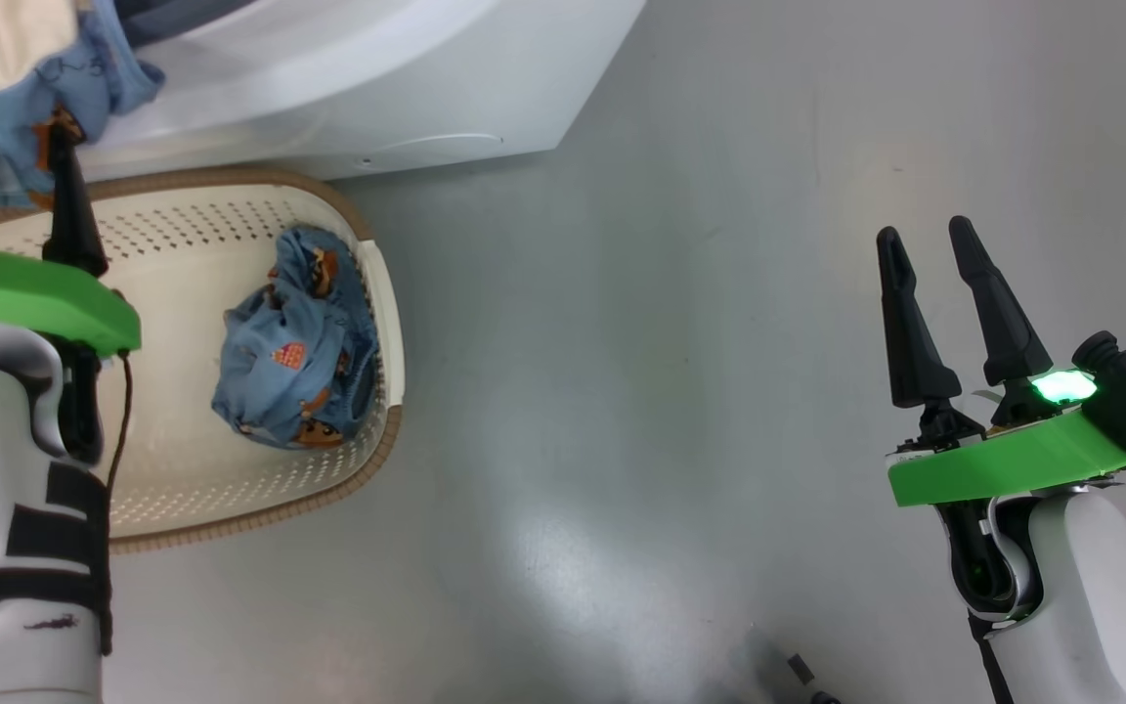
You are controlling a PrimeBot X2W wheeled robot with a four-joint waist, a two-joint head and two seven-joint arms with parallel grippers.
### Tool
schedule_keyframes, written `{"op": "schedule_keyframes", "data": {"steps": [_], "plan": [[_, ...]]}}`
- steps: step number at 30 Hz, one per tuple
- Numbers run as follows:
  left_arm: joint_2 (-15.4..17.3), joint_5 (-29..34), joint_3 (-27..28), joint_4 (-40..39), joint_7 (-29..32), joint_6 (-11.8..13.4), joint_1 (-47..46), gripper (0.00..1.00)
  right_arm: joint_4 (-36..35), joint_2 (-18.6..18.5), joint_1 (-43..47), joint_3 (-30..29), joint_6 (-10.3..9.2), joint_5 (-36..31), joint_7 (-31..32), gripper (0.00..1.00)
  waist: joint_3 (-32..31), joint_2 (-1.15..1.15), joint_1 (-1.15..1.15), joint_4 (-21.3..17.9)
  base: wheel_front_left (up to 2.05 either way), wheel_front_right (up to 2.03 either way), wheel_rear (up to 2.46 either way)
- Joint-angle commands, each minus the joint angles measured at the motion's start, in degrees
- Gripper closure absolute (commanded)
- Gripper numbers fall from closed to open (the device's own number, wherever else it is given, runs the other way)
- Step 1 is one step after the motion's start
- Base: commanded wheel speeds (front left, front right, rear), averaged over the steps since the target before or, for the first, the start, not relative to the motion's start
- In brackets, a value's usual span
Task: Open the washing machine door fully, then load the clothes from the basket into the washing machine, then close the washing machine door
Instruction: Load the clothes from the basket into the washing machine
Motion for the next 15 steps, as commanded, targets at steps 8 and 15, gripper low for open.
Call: {"op": "schedule_keyframes", "data": {"steps": [8, 15], "plan": [[3.26, 1.0, 0.91, 1.26, -0.3, -0.13, -2.8, 1.0, -1.38, 0.41, 0.48, 1.03, 0.09, 0.2, -0.27, 0.0, 0.7, 0.0, 0.0, -0.63, 0.0, 0.0, 0.0], [2.31, 0.67, -0.07, -1.84, -0.3, -0.13, -1.43, 1.0, -1.42, 0.5, 0.37, 0.39, 0.09, 0.02, -0.27, 0.0, 0.81, 0.0, 0.0, 0.46, 0.0, 0.0, 0.0]]}}
